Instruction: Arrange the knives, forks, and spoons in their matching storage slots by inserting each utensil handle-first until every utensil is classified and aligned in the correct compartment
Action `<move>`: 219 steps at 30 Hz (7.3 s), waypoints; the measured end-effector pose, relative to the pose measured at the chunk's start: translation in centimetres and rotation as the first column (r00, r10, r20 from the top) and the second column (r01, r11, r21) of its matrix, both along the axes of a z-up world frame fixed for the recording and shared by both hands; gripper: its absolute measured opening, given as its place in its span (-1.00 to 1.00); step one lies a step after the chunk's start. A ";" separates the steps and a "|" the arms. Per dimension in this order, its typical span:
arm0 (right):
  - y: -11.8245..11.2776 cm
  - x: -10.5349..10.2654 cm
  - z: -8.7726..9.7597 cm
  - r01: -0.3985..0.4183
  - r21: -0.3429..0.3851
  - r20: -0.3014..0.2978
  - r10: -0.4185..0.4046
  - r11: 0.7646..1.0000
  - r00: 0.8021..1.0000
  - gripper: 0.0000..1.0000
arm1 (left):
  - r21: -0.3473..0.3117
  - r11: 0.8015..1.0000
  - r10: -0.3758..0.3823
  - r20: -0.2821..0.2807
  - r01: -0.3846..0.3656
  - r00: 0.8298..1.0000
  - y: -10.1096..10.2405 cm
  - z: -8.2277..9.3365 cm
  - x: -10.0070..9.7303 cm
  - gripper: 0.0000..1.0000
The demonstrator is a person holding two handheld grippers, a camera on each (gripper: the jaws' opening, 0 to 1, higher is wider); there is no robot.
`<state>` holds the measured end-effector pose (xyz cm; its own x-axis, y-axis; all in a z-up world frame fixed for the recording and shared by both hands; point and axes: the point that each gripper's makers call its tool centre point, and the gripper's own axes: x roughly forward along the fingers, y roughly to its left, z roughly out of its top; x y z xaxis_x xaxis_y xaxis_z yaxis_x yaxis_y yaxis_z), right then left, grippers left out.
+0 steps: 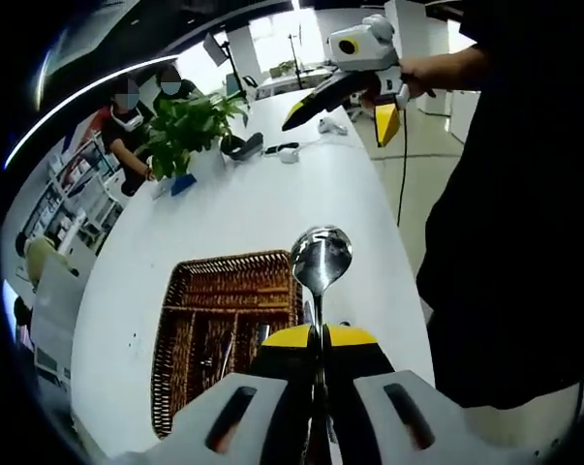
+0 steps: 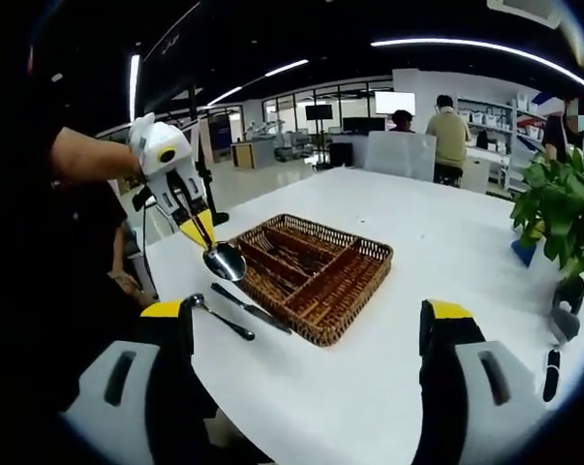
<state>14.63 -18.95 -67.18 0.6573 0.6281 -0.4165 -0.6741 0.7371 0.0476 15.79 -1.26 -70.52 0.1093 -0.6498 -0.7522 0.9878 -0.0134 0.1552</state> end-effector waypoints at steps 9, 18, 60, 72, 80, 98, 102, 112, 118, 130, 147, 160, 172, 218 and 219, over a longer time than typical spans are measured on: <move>0.6 -0.2 -0.4 -0.010 -0.007 -0.006 0.010 1.000 1.000 1.00 | 0.010 1.000 -0.001 0.016 0.001 1.000 0.5 0.0 0.5 -0.99; 0.7 -0.3 -0.6 -0.002 -0.007 -0.016 0.002 1.000 1.000 1.00 | 0.013 1.000 -0.004 0.023 0.004 1.000 0.5 0.0 1.3 -0.99; 1.0 1.1 0.1 0.139 0.006 -0.053 -0.138 0.990 0.989 1.00 | 0.014 0.999 -0.042 0.058 0.041 0.997 0.9 0.2 9.1 -0.98; 1.5 1.7 0.3 0.169 0.005 -0.067 -0.168 0.986 0.984 1.00 | 0.013 0.998 -0.055 0.074 0.054 0.996 1.3 0.0 11.4 -0.98; 1.5 2.3 0.4 0.190 -0.003 -0.072 -0.190 0.982 0.979 1.00 | 0.002 0.999 -0.044 0.091 0.044 0.995 1.5 0.2 13.9 -0.98; 1.4 2.8 0.2 0.265 -0.024 -0.107 -0.266 0.964 0.958 1.00 | -0.055 0.998 0.001 0.122 0.006 0.993 2.0 0.8 21.0 -0.98; 1.7 3.1 0.2 0.271 -0.027 -0.113 -0.272 0.962 0.956 1.00 | -0.061 0.998 0.006 0.126 0.001 0.992 2.4 1.1 22.7 -0.98; 2.9 3.6 -0.4 0.287 -0.026 -0.140 -0.288 0.958 0.948 1.00 | -0.061 0.998 -0.011 0.131 0.020 0.991 3.0 1.2 24.7 -0.98; 3.6 3.9 -0.8 0.298 -0.010 -0.154 -0.296 0.954 0.943 1.00 | -0.074 0.997 -0.011 0.139 0.022 0.990 2.8 1.3 25.4 -0.98; 2.8 4.7 -0.1 0.320 -0.050 -0.107 -0.324 0.946 0.940 1.00 | -0.075 0.997 -0.012 0.133 0.022 0.991 2.6 0.3 26.1 -0.98; 3.3 6.0 1.8 0.281 -0.057 -0.020 -0.283 0.958 0.959 1.00 | -0.084 0.996 0.012 0.139 -0.001 0.990 3.0 -2.9 26.2 -0.98; 2.8 5.8 2.3 0.291 -0.070 -0.037 -0.294 0.954 0.955 1.00 | -0.084 0.997 0.013 0.139 -0.001 0.990 2.8 -5.2 26.7 -0.98; 2.8 6.2 2.7 0.305 -0.069 -0.048 -0.309 0.950 0.950 1.00 | -0.078 0.997 0.010 0.125 0.000 0.992 2.9 -7.7 27.1 -0.98; 2.0 5.2 2.6 0.367 -0.084 -0.082 -0.373 0.927 0.924 1.00 | -0.024 0.999 0.038 0.002 -0.038 0.999 3.0 -14.8 27.1 -0.98; 2.0 5.2 2.6 0.368 -0.085 -0.081 -0.375 0.926 0.924 1.00 | -0.021 0.999 0.033 0.011 -0.033 0.999 2.9 -14.8 26.9 -0.98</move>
